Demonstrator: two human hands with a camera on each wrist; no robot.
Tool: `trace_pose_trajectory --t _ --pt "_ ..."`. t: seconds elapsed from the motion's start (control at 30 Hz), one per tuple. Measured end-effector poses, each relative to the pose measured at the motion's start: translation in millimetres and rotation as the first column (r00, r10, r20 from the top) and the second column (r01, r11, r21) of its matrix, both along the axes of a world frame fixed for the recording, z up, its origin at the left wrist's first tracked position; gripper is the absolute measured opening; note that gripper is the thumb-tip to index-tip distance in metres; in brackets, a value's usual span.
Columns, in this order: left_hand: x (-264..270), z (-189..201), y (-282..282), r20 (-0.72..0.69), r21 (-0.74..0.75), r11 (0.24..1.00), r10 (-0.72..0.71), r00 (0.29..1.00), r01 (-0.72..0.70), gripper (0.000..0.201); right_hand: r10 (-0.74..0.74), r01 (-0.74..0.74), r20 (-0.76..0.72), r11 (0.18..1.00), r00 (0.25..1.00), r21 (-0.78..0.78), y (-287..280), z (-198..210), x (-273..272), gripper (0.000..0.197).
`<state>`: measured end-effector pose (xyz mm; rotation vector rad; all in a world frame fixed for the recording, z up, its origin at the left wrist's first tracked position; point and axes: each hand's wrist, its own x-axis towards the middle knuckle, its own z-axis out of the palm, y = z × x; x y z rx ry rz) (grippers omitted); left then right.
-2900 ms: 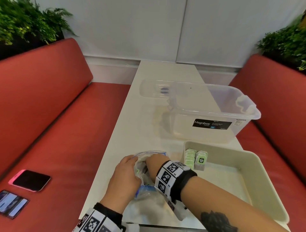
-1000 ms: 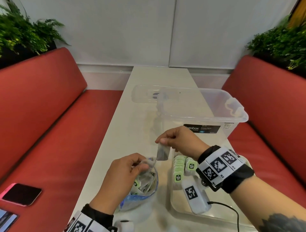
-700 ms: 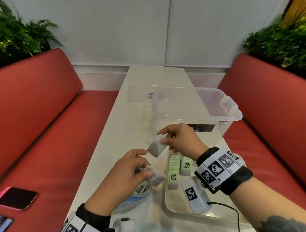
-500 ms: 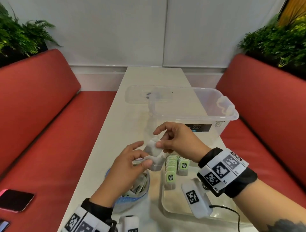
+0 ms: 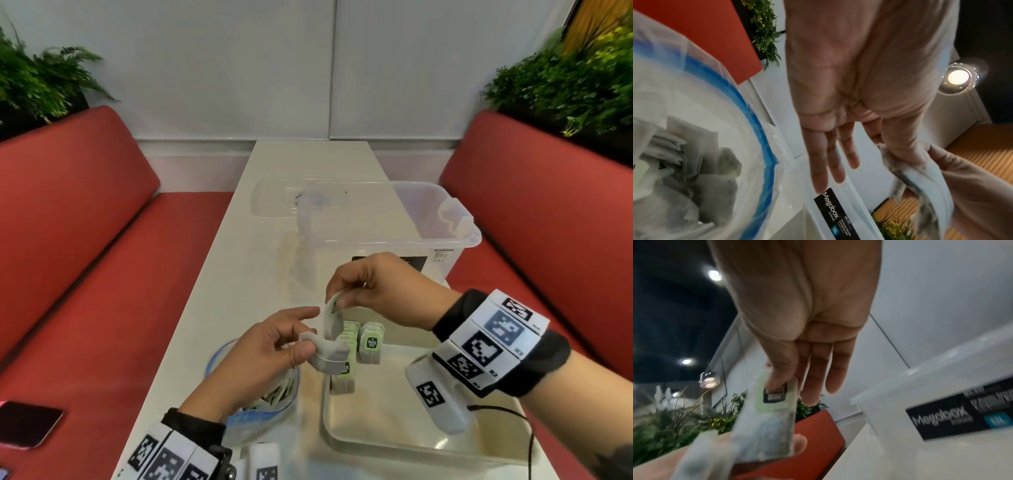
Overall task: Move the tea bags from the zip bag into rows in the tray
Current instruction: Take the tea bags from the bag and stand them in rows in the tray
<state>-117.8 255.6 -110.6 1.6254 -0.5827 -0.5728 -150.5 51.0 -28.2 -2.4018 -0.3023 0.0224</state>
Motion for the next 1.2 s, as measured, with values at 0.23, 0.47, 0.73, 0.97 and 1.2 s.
trace_pose_trajectory --t 0.23,0.47,0.73,0.97,1.2 --pt "-9.8 0.7 -14.3 0.109 -0.035 0.999 0.020 0.994 -0.016 0.020 -0.003 -0.005 -0.026 0.953 1.000 -0.303 -0.3 18.0 6.7 0.023" --pt "-18.3 -7.6 -32.5 0.219 -0.033 0.994 0.111 0.969 -0.106 0.005 -0.027 0.021 -0.015 0.950 1.000 -0.311 2.3 16.8 1.0 0.004" --pt "-37.2 -34.6 -25.0 0.299 0.076 0.996 0.027 0.954 -0.052 0.009 -0.202 0.091 -0.158 0.846 0.967 -0.525 -38.9 -21.7 9.6 0.009" --pt "-48.6 -46.2 -27.8 0.314 0.150 0.989 -0.064 0.947 0.017 0.012 -0.241 0.006 -0.266 0.752 0.933 -0.659 -44.2 -72.6 21.9 0.011" --pt "-47.9 -47.8 -27.6 0.315 0.154 0.988 -0.062 0.947 0.014 0.008 -0.241 -0.045 -0.293 0.696 0.925 -0.717 -39.3 -95.2 29.6 0.006"
